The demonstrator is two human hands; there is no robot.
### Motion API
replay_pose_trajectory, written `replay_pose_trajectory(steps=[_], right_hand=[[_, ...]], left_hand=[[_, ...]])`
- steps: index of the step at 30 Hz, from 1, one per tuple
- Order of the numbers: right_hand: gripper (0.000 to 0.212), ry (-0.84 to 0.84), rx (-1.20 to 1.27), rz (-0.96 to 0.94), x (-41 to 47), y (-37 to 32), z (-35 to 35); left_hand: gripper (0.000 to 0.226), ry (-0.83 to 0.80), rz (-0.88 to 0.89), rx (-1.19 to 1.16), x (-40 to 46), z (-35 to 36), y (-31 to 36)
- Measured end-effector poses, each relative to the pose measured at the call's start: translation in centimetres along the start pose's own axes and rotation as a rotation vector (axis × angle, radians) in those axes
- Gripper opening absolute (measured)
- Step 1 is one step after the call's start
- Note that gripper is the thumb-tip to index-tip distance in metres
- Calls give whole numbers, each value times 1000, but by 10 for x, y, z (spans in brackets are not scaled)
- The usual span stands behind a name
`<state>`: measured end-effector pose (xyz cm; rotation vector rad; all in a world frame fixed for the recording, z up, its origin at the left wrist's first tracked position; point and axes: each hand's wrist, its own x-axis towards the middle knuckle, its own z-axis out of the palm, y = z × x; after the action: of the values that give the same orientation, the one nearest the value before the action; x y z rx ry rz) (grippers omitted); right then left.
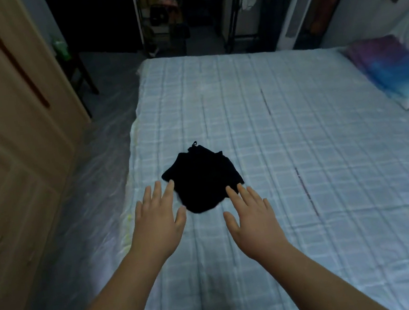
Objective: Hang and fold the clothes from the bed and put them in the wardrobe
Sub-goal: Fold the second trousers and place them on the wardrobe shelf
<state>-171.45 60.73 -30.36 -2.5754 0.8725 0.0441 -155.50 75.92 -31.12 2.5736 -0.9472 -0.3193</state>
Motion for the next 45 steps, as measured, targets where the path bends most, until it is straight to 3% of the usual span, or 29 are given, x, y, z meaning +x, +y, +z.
replay_pose_trajectory(steps=[12, 20, 29, 32, 35, 40, 45], right_hand=[[62, -48, 110, 76, 166, 54, 39], [63, -133, 121, 52, 298, 110, 105], [62, -141, 429, 207, 431, 174, 174], [77, -250, 405, 254, 443, 187, 188], [84, -324, 394, 300, 435, 191, 202], [42, -304, 556, 302, 398, 174, 201], [30, -188, 533, 217, 339, 165, 179]], left_hand=[[66, -116, -4, -96, 160, 69, -4], [67, -117, -31, -74, 293, 150, -9], [70, -207, -29, -18, 421, 261, -31], [82, -294, -163, -22, 432, 282, -29], [88, -331, -150, -18, 423, 295, -29], [66, -335, -180, -360, 402, 274, -24], [33, -225, -102, -468, 344, 231, -15]])
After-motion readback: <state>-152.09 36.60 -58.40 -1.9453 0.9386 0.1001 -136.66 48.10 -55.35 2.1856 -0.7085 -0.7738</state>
